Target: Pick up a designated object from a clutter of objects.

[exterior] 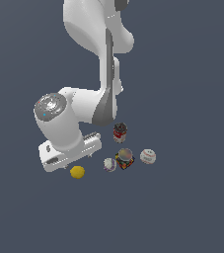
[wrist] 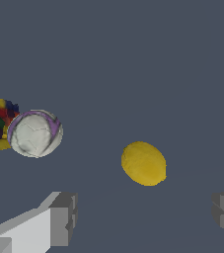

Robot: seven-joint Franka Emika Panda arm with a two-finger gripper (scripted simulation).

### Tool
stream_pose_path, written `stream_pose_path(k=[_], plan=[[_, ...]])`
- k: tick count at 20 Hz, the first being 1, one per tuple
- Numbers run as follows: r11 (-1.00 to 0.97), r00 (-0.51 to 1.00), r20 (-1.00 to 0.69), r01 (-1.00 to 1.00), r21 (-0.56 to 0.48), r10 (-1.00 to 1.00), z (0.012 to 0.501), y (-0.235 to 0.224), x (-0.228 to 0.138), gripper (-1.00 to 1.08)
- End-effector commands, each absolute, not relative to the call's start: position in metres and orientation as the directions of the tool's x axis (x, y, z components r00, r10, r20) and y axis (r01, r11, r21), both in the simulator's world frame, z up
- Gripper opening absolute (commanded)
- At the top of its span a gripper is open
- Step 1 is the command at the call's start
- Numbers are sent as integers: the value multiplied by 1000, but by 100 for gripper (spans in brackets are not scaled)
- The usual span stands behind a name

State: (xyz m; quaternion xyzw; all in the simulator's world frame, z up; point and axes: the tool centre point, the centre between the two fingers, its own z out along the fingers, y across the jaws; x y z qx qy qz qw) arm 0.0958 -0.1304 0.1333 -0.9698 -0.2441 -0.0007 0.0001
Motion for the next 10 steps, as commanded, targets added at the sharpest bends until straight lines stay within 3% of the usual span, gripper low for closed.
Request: stream_pose_path(k=[1, 10], plan=[[-860, 860, 2, 509, 1, 509, 117, -137, 100, 100], [-816, 816, 0, 578, 0, 578, 82, -151, 104, 100]])
